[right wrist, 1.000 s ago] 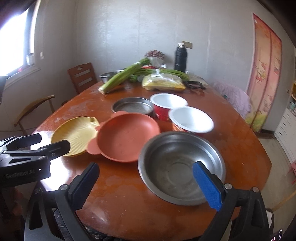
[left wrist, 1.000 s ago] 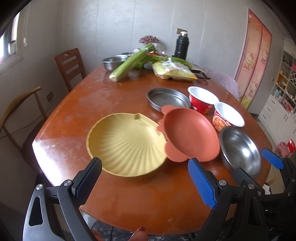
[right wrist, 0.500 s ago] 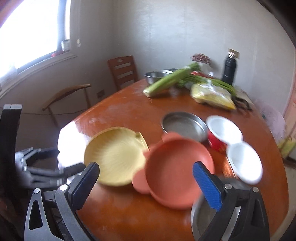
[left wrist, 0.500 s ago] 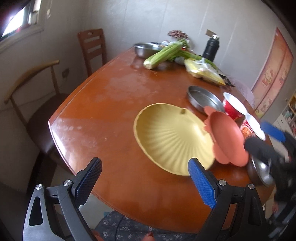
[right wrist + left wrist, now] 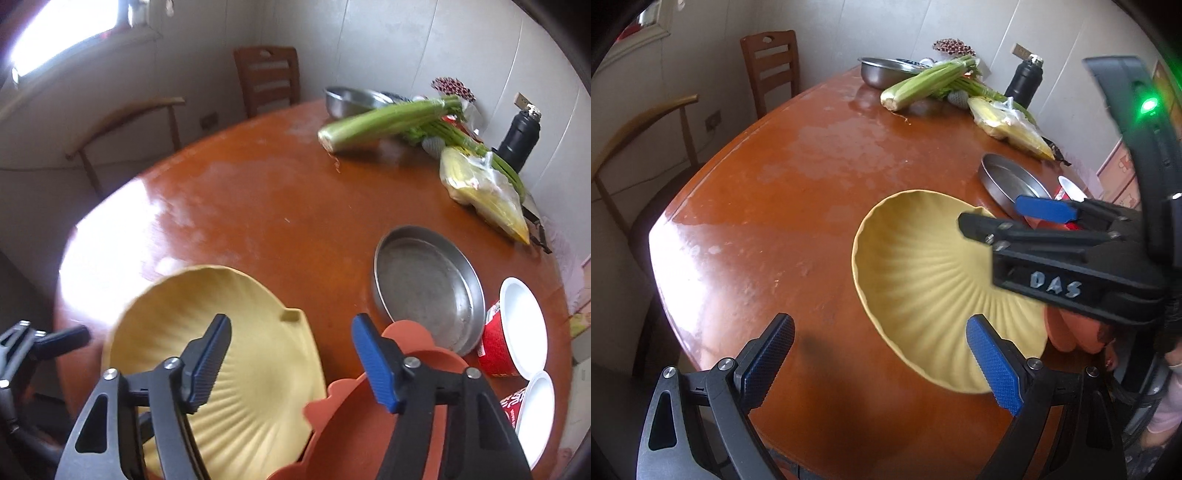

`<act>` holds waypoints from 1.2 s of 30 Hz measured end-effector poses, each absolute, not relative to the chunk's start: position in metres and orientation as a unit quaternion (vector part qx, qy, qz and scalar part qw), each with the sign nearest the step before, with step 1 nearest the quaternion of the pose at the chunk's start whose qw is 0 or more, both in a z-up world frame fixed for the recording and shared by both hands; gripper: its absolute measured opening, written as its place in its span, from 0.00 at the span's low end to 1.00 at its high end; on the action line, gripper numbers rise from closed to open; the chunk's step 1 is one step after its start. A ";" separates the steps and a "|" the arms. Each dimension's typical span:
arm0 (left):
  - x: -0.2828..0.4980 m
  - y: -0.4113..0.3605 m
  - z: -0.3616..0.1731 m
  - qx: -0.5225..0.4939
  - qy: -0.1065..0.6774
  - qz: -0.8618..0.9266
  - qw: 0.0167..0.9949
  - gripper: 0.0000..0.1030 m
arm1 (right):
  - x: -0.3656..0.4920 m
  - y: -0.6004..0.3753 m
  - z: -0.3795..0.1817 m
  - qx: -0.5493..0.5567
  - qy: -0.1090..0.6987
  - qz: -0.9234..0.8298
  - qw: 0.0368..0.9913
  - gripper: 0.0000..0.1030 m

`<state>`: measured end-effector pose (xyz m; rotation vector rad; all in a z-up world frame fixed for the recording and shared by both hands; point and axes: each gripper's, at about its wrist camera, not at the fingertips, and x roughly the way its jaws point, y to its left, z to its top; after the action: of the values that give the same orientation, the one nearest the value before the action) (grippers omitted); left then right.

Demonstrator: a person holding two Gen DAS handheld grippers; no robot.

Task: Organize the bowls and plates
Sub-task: 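Move the left gripper to the yellow shell plate and grasp its rim, then lift the yellow shell plate with the left gripper and carry it aside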

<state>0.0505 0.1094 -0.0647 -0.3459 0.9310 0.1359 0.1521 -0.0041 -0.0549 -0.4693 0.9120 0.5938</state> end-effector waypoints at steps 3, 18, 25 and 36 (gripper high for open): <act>0.054 0.111 -0.067 -0.173 0.451 0.074 0.873 0.91 | 0.158 -0.002 -0.067 -0.229 0.445 0.276 0.821 0.53; 0.058 0.120 -0.063 -0.204 0.446 0.069 0.869 0.29 | 0.157 -0.009 -0.070 -0.181 0.477 0.308 0.803 0.38; 0.072 0.143 -0.044 -0.201 0.423 0.083 0.880 0.29 | 0.146 -0.006 -0.053 -0.150 0.467 0.319 0.811 0.38; 0.141 0.163 -0.033 -0.174 0.428 0.079 0.883 0.30 | 0.180 -0.003 -0.044 -0.064 0.476 0.275 0.833 0.38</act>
<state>0.1410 0.1633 -0.0331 -0.3614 0.8913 0.1635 0.1803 -0.0035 -0.0444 -0.1355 1.0089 0.5825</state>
